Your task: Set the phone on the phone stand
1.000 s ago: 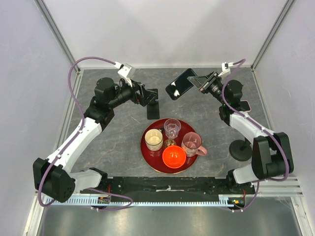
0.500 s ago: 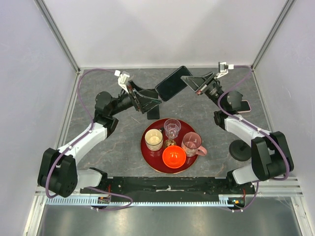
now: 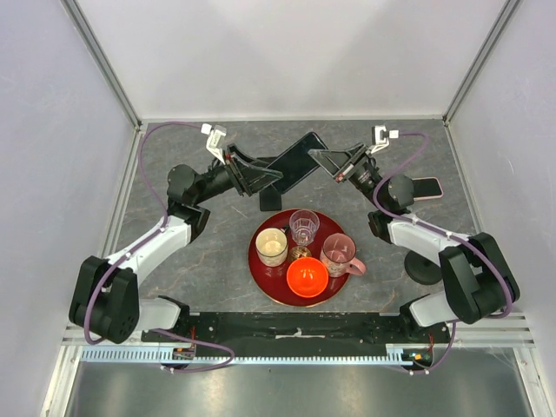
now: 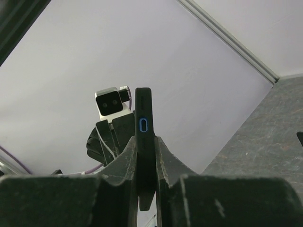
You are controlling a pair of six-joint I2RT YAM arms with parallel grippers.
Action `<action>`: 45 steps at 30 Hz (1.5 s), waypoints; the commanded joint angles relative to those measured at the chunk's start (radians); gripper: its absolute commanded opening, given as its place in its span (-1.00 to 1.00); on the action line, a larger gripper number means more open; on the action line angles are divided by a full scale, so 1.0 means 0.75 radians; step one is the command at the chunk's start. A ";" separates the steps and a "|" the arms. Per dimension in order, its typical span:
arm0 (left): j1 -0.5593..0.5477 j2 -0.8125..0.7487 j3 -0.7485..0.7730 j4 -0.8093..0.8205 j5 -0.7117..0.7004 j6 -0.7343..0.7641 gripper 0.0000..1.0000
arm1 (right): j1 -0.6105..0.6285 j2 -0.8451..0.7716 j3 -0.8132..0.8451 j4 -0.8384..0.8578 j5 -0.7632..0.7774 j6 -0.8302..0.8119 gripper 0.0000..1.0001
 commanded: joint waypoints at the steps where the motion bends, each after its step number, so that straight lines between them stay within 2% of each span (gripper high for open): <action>1: 0.004 0.011 0.011 0.206 0.078 -0.102 -0.10 | -0.003 -0.051 -0.019 0.403 0.176 -0.031 -1.00; 2: 0.006 0.013 0.013 0.219 0.080 -0.112 -0.40 | -0.001 -0.047 -0.023 0.417 0.180 -0.027 -1.00; 3: 0.010 0.019 0.015 0.231 0.092 -0.128 -0.53 | 0.005 -0.045 -0.027 0.429 0.184 -0.029 -1.00; 8: 0.025 0.017 0.017 0.243 0.105 -0.114 -0.93 | 0.034 -0.025 0.022 0.368 0.150 -0.090 -1.00; 9: 0.031 0.011 0.023 0.241 0.121 -0.102 -0.95 | 0.034 -0.013 0.042 0.297 0.125 -0.108 -0.70; 11: 0.043 -0.024 0.040 0.109 0.123 0.000 -0.95 | 0.030 -0.002 0.166 0.162 -0.037 -0.184 -0.31; 12: 0.047 -0.040 0.076 0.029 0.123 0.057 -0.95 | 0.020 0.008 0.230 -0.083 -0.126 -0.322 0.03; 13: 0.047 -0.054 0.103 -0.083 0.125 0.125 -0.95 | 0.013 0.012 0.296 -0.244 -0.193 -0.435 0.18; 14: 0.047 -0.065 0.134 -0.284 0.135 0.273 -0.95 | 0.009 0.016 0.424 -0.612 -0.291 -0.547 0.33; 15: 0.047 -0.085 0.197 -0.398 0.149 0.350 -0.95 | 0.001 0.018 0.484 -0.804 -0.308 -0.822 0.59; 17: 0.045 -0.101 0.254 -0.667 0.158 0.564 -0.95 | -0.005 0.016 0.612 -1.140 -0.319 -1.073 0.78; 18: 0.045 -0.106 0.309 -0.748 0.158 0.626 -0.95 | -0.013 0.018 0.640 -1.386 -0.349 -1.299 0.86; 20: 0.047 -0.104 0.367 -0.954 0.156 0.779 -0.95 | -0.032 0.006 0.668 -1.598 -0.421 -1.458 0.91; 23: 0.047 -0.095 0.453 -1.128 0.170 0.967 -0.95 | -0.081 -0.066 0.607 -1.644 -0.462 -1.585 0.96; 24: 0.047 -0.091 0.492 -1.248 0.160 1.013 -0.95 | -0.089 -0.098 0.599 -1.655 -0.470 -1.606 0.96; 29: 0.045 -0.071 0.580 -1.513 0.164 1.297 -0.95 | -0.101 -0.154 0.572 -1.753 -0.578 -1.763 0.96; 32: 0.047 -0.048 0.600 -1.571 0.206 1.328 -0.95 | -0.097 -0.135 0.591 -1.785 -0.762 -1.800 0.96; 34: 0.043 -0.042 0.600 -1.571 0.246 1.326 -0.95 | -0.077 -0.111 0.603 -1.800 -0.793 -1.816 0.91; 38: 0.037 -0.032 0.602 -1.571 0.289 1.322 -0.95 | 0.003 -0.070 0.666 -1.930 -0.751 -1.910 0.86; 45: 0.000 -0.001 0.619 -1.628 0.326 1.357 -0.95 | 0.073 -0.043 0.707 -2.004 -0.691 -1.990 0.76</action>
